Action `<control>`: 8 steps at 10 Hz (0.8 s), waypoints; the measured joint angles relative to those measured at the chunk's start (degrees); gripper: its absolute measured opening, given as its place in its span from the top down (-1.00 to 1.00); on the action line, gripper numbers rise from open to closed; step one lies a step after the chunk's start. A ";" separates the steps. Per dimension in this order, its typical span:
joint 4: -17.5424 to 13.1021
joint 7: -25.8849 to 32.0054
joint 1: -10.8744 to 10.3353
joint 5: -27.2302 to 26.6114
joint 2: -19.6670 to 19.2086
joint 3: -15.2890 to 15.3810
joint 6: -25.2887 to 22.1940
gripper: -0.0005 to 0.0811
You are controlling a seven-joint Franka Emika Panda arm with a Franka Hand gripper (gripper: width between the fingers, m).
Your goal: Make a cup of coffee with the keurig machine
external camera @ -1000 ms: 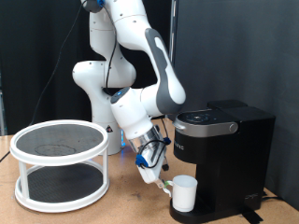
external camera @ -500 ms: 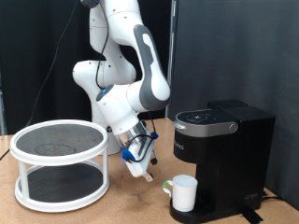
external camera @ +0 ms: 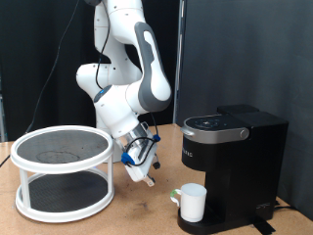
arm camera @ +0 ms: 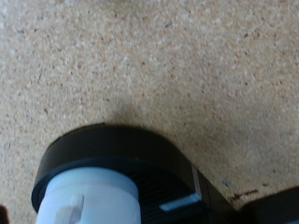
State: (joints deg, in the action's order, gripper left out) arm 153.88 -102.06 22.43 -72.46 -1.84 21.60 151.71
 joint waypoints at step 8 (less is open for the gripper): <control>-6.86 0.39 -0.81 -1.51 -8.30 2.89 1.01 -0.81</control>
State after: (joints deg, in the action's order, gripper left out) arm 147.03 -101.67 21.62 -73.97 -10.13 24.49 152.72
